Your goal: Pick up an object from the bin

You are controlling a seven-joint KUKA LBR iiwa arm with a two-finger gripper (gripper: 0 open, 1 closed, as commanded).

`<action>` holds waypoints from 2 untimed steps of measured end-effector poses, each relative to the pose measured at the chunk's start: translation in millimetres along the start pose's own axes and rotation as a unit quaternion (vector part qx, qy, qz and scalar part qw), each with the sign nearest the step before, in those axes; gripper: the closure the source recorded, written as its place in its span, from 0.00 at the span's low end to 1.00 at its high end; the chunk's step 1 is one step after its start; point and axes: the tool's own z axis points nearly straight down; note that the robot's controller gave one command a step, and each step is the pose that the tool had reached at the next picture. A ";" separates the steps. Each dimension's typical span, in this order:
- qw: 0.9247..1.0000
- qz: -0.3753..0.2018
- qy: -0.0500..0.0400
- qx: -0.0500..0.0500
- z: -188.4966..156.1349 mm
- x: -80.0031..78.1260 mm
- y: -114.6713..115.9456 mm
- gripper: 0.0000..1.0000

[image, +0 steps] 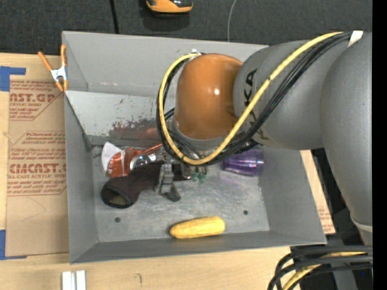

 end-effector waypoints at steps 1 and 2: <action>1.000 0.000 0.000 0.000 0.0 0.0 -0.1 1.00; 1.000 0.009 -0.001 0.000 -72.5 -21.5 5.2 1.00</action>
Offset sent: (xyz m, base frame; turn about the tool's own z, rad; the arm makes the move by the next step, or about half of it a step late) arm 0.0210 0.0041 0.0727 0.0205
